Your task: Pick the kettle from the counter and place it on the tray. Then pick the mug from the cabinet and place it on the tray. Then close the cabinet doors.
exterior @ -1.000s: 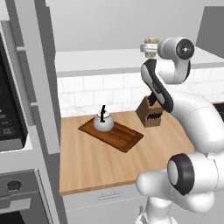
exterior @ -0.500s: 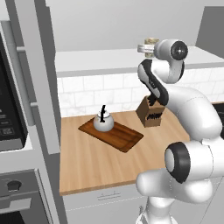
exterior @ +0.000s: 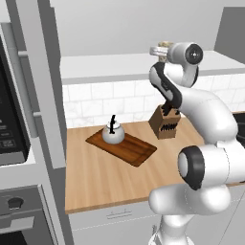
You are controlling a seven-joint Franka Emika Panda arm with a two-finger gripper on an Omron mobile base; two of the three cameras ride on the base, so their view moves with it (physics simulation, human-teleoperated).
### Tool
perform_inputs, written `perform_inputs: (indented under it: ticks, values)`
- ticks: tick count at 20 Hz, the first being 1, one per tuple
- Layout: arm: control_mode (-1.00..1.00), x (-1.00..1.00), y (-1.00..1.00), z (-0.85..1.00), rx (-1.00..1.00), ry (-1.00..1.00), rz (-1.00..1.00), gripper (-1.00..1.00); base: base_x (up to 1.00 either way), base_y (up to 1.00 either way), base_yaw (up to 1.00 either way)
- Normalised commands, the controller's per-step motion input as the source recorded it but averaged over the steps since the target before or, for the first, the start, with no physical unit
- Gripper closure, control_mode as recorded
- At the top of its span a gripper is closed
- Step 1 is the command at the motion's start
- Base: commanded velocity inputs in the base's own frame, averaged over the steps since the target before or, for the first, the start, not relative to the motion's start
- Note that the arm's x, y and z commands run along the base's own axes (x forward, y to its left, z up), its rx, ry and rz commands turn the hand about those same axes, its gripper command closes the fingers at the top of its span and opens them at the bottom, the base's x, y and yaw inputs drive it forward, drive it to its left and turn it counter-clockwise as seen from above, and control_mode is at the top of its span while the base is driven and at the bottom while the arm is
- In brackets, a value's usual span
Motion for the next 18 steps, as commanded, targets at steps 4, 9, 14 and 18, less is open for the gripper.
perform_inputs:
  ticks: [4, 9, 14, 18]
  values:
    - [-1.00, 0.28, 0.00, -0.04, 0.01, 0.00, 0.00, -1.00, 0.00, 0.00, 0.00]
    - [-1.00, 0.24, -0.01, -0.05, 0.04, 0.00, 0.00, -1.00, 0.00, 0.00, 0.00]
    - [-1.00, 0.02, -0.13, 0.00, 0.06, -0.04, 0.00, 1.00, 0.00, 0.00, 0.00]
    - [-1.00, 0.00, -0.04, 0.00, 0.02, -0.04, 0.00, 1.00, 0.00, 0.00, 0.00]
